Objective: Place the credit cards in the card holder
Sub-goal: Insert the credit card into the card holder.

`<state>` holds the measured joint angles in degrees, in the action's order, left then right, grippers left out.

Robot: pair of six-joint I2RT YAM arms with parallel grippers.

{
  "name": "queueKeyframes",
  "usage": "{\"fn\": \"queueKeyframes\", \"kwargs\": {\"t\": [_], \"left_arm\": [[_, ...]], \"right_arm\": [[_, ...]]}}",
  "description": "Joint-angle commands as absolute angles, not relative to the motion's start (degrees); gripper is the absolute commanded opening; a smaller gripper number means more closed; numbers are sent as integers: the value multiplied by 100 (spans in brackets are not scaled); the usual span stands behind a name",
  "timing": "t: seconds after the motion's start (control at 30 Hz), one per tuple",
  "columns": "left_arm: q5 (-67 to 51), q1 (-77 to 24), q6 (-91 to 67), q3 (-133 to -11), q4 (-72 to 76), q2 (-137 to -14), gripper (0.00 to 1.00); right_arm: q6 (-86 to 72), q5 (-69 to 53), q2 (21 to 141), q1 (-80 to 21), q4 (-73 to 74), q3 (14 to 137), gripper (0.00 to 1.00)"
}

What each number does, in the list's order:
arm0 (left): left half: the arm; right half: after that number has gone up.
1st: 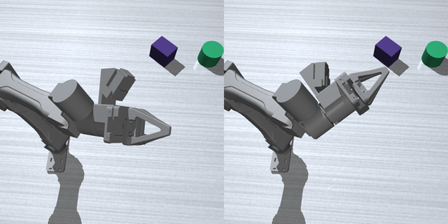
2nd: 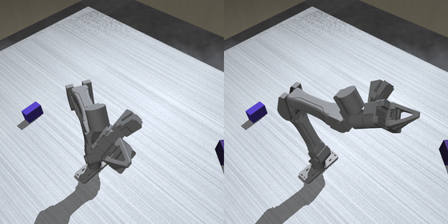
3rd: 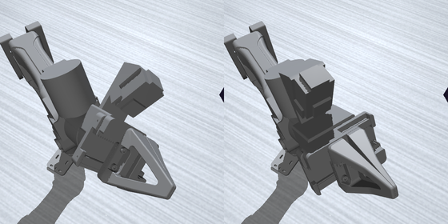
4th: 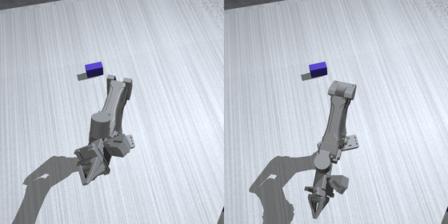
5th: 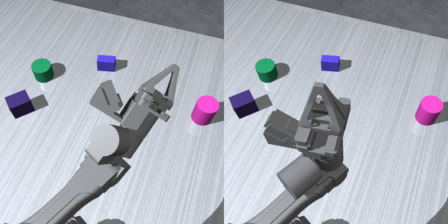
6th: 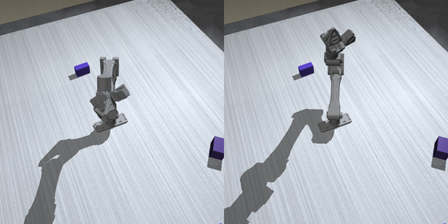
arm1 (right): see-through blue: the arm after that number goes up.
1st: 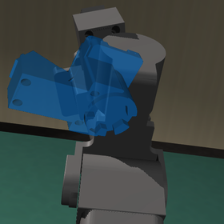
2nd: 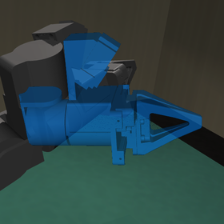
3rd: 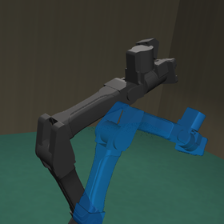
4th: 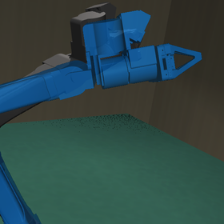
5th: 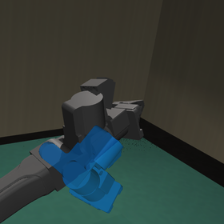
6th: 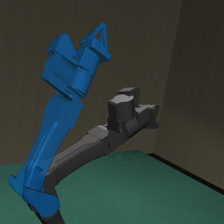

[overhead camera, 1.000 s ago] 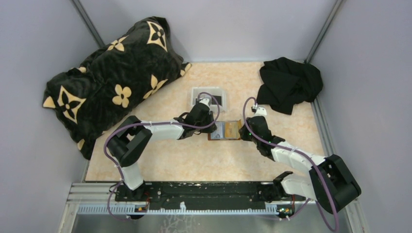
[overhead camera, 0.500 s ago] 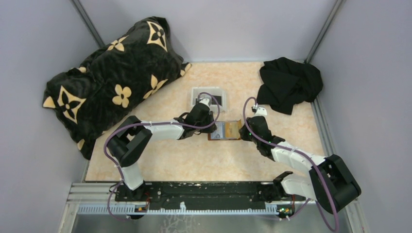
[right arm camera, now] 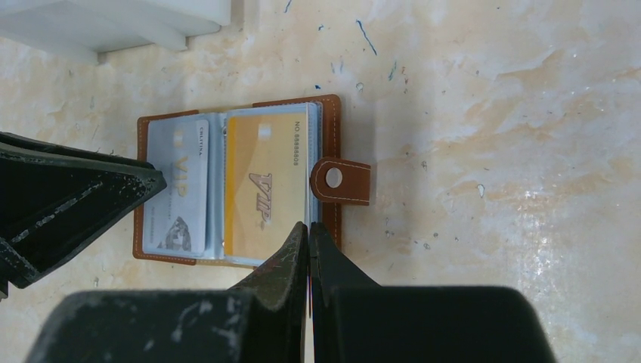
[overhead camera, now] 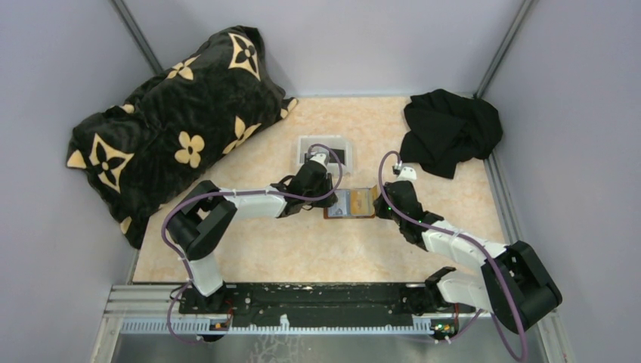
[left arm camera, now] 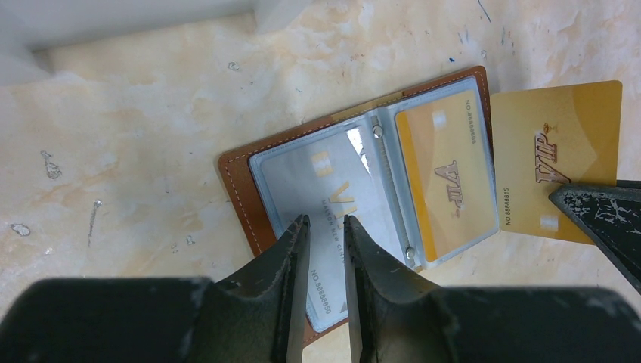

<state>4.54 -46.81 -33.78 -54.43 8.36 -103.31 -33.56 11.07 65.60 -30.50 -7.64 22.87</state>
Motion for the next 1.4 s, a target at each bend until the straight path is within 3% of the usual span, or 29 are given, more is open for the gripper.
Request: {"fn": "queueKeyframes", "kwargs": {"t": [0.0,0.57,1.37], "left_arm": [[505,-4746,-3350,-5449,501,-10486,30],[556,-4768,-3370,-5370,475,-10450,29],[556,-4807,-3424,-5317,482,-10507,29]], "right_arm": [[-3340,1145,6478,-3001,-1055,2305,0],[-3506,1211,6545,-2910,-1184,2089,0],[-3857,412,6232,-2813,-1908,2033,0]]}}
